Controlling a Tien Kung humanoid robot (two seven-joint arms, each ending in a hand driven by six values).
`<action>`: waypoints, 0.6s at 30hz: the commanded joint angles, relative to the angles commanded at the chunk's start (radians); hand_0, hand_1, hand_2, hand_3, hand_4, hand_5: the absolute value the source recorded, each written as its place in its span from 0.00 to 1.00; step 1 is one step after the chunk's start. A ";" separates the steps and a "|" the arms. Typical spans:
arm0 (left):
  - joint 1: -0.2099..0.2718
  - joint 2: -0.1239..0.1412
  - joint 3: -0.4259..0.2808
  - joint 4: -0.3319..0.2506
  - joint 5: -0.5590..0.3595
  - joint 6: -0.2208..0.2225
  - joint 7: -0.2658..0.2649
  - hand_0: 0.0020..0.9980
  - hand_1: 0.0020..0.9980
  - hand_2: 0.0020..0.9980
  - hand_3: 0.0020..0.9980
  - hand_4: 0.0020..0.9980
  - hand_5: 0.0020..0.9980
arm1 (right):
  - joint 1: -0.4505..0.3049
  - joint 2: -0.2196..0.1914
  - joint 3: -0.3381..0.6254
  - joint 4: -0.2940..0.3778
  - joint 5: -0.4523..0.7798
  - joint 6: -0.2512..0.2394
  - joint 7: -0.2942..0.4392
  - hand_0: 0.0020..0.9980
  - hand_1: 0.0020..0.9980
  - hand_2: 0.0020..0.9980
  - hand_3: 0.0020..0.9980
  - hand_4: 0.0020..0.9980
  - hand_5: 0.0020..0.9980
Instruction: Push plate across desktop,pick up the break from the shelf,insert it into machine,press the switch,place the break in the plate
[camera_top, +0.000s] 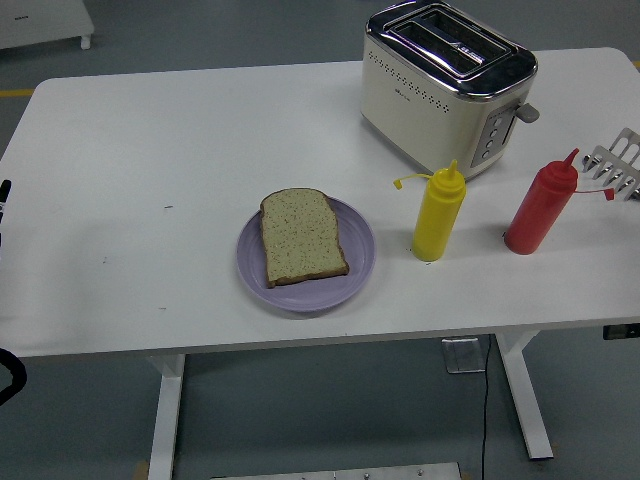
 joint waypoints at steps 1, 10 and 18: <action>0.000 0.000 0.000 0.000 0.000 0.000 0.000 0.84 0.88 0.94 0.80 0.63 1.00 | 0.000 0.000 0.001 0.000 0.001 0.001 0.000 0.82 0.78 0.78 0.76 0.47 0.55; -0.001 -0.001 0.000 0.000 0.001 0.001 0.000 0.84 0.88 0.94 0.80 0.63 1.00 | 0.000 0.002 0.006 0.003 0.010 0.007 -0.004 0.82 0.78 0.77 0.75 0.47 0.55; -0.010 0.004 0.005 -0.001 0.000 0.001 0.001 0.84 0.88 0.94 0.80 0.63 1.00 | -0.005 0.001 0.029 0.017 0.018 0.017 -0.009 0.81 0.77 0.77 0.75 0.47 0.55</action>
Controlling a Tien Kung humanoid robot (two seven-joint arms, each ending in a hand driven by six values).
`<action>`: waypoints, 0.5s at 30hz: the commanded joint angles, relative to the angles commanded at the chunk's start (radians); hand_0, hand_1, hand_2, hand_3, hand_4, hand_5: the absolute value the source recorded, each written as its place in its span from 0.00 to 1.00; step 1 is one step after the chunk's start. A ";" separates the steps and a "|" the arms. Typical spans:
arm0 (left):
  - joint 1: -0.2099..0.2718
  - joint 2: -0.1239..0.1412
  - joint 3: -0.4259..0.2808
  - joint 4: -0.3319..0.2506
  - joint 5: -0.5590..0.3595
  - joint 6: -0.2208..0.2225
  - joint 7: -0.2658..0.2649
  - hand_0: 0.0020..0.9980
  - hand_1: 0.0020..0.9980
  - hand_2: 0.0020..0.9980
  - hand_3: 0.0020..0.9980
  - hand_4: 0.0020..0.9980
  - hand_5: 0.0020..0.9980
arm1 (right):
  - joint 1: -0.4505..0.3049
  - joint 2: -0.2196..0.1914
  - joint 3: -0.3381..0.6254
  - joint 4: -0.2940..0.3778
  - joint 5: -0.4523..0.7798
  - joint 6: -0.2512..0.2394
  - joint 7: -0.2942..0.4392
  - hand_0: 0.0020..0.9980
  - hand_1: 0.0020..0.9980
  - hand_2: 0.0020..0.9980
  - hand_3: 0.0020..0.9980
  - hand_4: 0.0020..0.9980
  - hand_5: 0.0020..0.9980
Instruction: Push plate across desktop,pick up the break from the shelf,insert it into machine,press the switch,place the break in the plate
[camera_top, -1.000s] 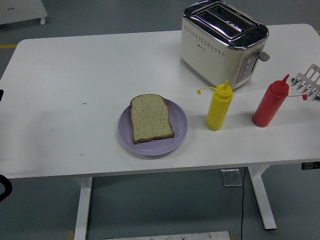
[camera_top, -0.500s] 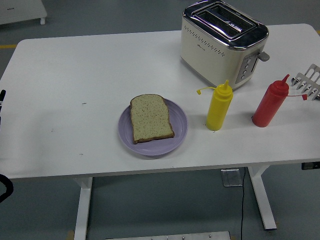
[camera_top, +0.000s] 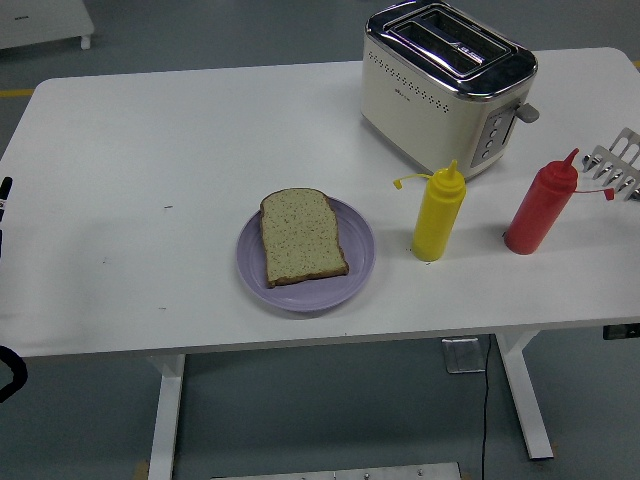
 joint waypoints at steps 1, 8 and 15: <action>-0.001 0.000 -0.001 0.000 0.000 0.000 0.000 0.84 0.88 0.94 0.80 0.63 1.00 | 0.000 0.000 0.002 0.001 0.001 0.001 -0.001 0.81 0.77 0.77 0.75 0.47 0.55; -0.003 -0.001 -0.009 -0.002 0.000 0.000 0.000 0.84 0.88 0.93 0.80 0.63 1.00 | 0.001 -0.001 0.007 0.004 0.005 0.006 -0.004 0.81 0.77 0.77 0.75 0.48 0.56; -0.007 -0.001 -0.011 -0.003 0.003 -0.001 0.001 0.84 0.88 0.93 0.80 0.63 1.00 | 0.005 -0.001 0.010 0.006 0.012 0.008 -0.004 0.81 0.77 0.76 0.74 0.48 0.56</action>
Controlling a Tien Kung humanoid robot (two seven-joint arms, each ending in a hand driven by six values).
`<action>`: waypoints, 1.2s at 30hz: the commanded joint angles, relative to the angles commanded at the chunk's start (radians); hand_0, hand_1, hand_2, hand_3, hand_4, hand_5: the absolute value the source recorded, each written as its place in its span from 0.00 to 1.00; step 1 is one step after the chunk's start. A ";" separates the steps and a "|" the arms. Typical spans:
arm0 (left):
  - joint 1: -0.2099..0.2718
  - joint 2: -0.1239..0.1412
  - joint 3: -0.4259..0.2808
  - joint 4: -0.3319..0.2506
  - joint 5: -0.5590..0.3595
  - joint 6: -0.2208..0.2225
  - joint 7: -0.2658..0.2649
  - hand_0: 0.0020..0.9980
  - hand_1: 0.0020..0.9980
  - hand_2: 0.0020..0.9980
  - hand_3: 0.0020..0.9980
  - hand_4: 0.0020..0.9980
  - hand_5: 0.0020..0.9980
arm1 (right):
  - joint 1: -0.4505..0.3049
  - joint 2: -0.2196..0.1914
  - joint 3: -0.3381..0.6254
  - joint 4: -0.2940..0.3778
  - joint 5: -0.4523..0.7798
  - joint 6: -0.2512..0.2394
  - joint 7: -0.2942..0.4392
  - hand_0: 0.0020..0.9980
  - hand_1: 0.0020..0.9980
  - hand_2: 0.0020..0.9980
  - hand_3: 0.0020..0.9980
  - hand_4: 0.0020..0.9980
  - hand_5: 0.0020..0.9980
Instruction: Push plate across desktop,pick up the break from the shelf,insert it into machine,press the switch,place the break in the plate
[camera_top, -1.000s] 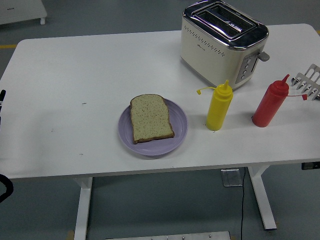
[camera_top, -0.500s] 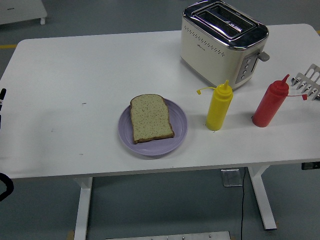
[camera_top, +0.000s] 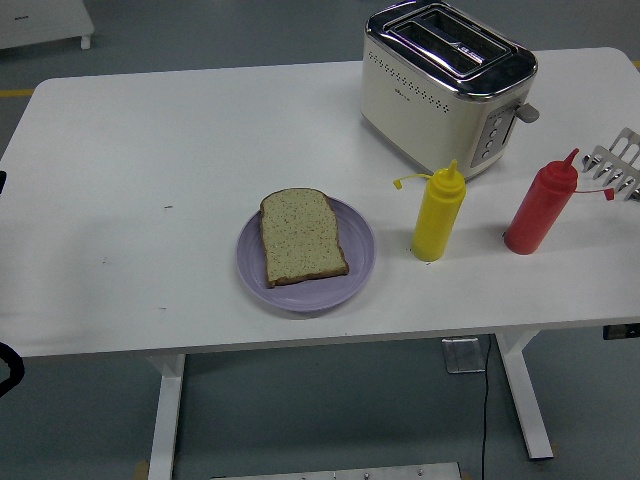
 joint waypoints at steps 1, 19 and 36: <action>0.000 0.000 -0.001 0.000 0.000 0.000 0.000 0.84 0.88 0.93 0.80 0.63 1.00 | 0.000 0.001 0.001 0.000 0.001 0.000 0.000 0.81 0.77 0.76 0.74 0.48 0.56; -0.005 0.000 0.001 -0.004 0.008 -0.009 0.005 0.84 0.88 0.93 0.80 0.63 1.00 | 0.004 -0.005 0.004 0.002 0.007 -0.001 0.000 0.81 0.77 0.76 0.74 0.48 0.56; -0.004 -0.002 -0.001 -0.004 0.005 -0.006 0.004 0.84 0.88 0.94 0.80 0.63 1.00 | 0.005 -0.004 0.011 0.004 0.013 0.001 0.001 0.81 0.77 0.76 0.73 0.48 0.56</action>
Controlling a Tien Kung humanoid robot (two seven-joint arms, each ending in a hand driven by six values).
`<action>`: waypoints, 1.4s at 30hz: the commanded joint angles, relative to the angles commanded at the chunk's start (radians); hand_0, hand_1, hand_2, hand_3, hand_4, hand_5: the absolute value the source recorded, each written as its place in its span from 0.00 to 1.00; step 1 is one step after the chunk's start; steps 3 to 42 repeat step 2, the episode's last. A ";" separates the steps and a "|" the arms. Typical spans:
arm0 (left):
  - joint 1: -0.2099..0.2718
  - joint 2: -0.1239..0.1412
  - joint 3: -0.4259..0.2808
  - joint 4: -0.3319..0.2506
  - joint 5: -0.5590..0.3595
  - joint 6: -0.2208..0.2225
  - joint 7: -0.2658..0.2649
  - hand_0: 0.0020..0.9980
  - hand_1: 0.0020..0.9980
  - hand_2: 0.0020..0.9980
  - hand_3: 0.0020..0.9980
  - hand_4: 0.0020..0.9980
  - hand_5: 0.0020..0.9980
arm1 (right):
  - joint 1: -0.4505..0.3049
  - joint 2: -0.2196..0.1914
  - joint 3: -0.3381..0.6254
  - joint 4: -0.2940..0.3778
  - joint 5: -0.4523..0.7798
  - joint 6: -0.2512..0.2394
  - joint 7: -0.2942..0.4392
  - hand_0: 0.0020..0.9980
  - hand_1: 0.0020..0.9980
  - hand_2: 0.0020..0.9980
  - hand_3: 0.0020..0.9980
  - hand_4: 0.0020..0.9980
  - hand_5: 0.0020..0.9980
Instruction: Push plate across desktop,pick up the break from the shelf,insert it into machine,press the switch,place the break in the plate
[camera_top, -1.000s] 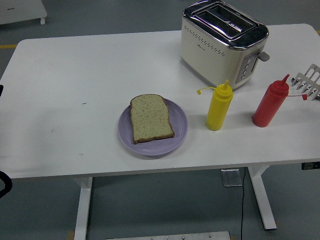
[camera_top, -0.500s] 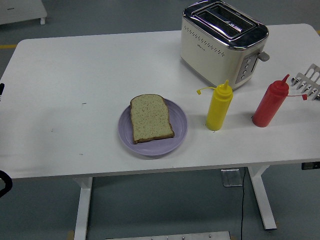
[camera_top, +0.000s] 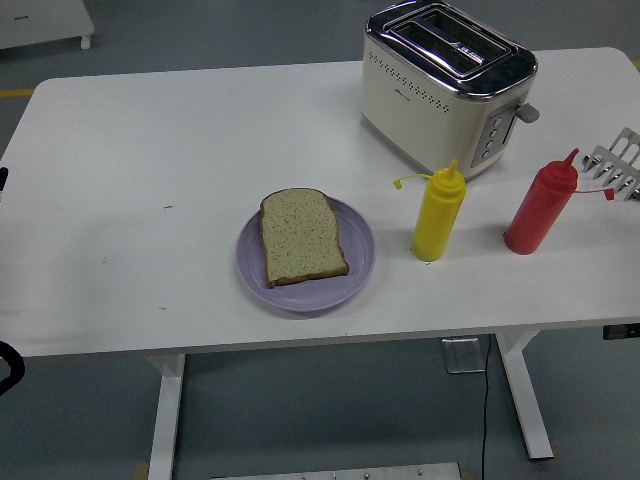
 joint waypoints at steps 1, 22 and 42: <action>0.000 0.000 0.001 0.000 0.000 0.000 0.000 0.84 0.88 0.94 0.80 0.63 1.00 | -0.001 0.000 0.001 0.000 0.001 0.000 0.000 0.81 0.77 0.76 0.73 0.48 0.56; -0.001 0.000 0.001 0.000 0.000 0.000 0.000 0.84 0.88 0.94 0.80 0.63 1.00 | -0.001 0.000 0.002 -0.001 0.001 0.000 0.000 0.81 0.77 0.76 0.73 0.48 0.56; -0.001 0.000 0.001 0.000 0.000 0.000 0.000 0.84 0.88 0.94 0.80 0.63 1.00 | -0.001 0.000 0.002 -0.001 0.001 0.000 0.000 0.81 0.77 0.76 0.73 0.48 0.56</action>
